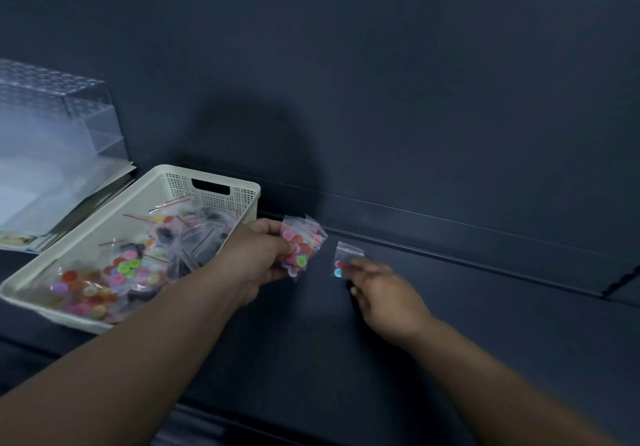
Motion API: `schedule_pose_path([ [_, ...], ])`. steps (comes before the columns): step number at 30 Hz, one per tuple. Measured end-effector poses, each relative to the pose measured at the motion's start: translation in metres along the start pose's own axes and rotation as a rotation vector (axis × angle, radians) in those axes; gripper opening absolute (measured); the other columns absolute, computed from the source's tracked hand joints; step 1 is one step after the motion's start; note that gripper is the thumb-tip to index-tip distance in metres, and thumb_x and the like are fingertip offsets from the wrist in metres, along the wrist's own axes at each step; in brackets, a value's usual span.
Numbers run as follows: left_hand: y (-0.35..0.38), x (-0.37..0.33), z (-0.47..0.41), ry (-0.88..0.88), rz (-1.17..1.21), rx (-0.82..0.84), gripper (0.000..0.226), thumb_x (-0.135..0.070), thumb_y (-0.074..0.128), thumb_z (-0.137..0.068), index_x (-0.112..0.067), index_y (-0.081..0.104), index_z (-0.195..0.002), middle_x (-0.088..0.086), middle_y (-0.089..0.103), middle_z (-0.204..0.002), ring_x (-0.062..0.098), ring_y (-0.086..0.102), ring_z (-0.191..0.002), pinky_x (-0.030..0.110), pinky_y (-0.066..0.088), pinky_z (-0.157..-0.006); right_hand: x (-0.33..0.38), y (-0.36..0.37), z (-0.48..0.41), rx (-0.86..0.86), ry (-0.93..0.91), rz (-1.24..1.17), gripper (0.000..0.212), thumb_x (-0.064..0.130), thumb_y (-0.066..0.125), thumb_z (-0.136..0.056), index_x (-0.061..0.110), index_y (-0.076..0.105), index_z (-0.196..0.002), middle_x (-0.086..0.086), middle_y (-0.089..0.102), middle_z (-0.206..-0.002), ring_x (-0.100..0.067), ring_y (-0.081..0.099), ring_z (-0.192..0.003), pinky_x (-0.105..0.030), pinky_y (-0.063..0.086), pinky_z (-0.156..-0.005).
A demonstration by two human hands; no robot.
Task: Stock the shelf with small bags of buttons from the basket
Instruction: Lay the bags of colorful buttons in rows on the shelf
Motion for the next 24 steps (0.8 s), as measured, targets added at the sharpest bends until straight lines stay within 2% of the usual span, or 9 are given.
schedule_pose_path([
  [2, 0.002, -0.002, -0.002, 0.007, -0.009, 0.009, 0.023, 0.012, 0.049, -0.086, -0.01, 0.058, -0.087, 0.01, 0.067, -0.082, 0.02, 0.063, -0.069, 0.025, 0.054, -0.046, -0.002, 0.011, -0.001, 0.071, -0.004, 0.069, 0.05, 0.03, 0.037, -0.098, 0.028, 0.026, -0.147, 0.006, 0.02, -0.156, -0.016, 0.017, -0.143, -0.023, 0.011, -0.113],
  [4, 0.003, -0.003, -0.004, 0.011, -0.011, 0.008, 0.024, 0.012, 0.049, -0.087, -0.01, 0.059, -0.087, 0.01, 0.067, -0.084, 0.02, 0.064, -0.071, 0.026, 0.054, -0.047, -0.003, 0.015, -0.003, 0.107, -0.003, 0.127, 0.053, 0.04, 0.033, -0.098, 0.03, 0.019, -0.148, 0.005, 0.011, -0.158, -0.016, 0.01, -0.145, -0.028, 0.006, -0.115],
  [9, 0.006, -0.005, -0.008, 0.01, -0.016, 0.013, 0.023, 0.011, 0.049, -0.087, -0.009, 0.059, -0.089, 0.011, 0.068, -0.087, 0.02, 0.064, -0.074, 0.029, 0.054, -0.051, -0.005, 0.012, -0.013, 0.121, 0.034, 0.066, 0.065, 0.048, 0.034, -0.097, 0.025, 0.005, -0.151, 0.001, 0.012, -0.158, -0.015, 0.009, -0.145, -0.028, 0.006, -0.116],
  [17, 0.002, -0.008, -0.012, 0.009, -0.02, -0.004, 0.023, 0.011, 0.05, -0.087, -0.009, 0.06, -0.093, 0.011, 0.069, -0.09, 0.02, 0.066, -0.076, 0.03, 0.053, -0.054, 0.003, 0.013, -0.019, 0.133, -0.034, 0.075, 0.067, 0.052, 0.034, -0.095, 0.023, 0.009, -0.151, 0.004, 0.004, -0.159, -0.013, 0.007, -0.145, -0.026, 0.005, -0.115],
  [24, 0.002, -0.01, -0.01, 0.023, -0.037, 0.002, 0.023, 0.011, 0.051, -0.086, -0.01, 0.06, -0.09, 0.012, 0.068, -0.09, 0.022, 0.065, -0.077, 0.033, 0.053, -0.057, 0.008, 0.014, -0.024, 0.126, -0.102, 0.08, 0.063, 0.05, 0.035, -0.095, 0.025, 0.015, -0.15, 0.004, 0.01, -0.159, -0.011, 0.007, -0.145, -0.028, 0.003, -0.118],
])
Point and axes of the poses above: each hand's wrist, its own z-axis away from the middle knuckle, its own y-axis out of the palm, x = y × z, the point moved 9 cm from there along -z, towards the middle knuckle
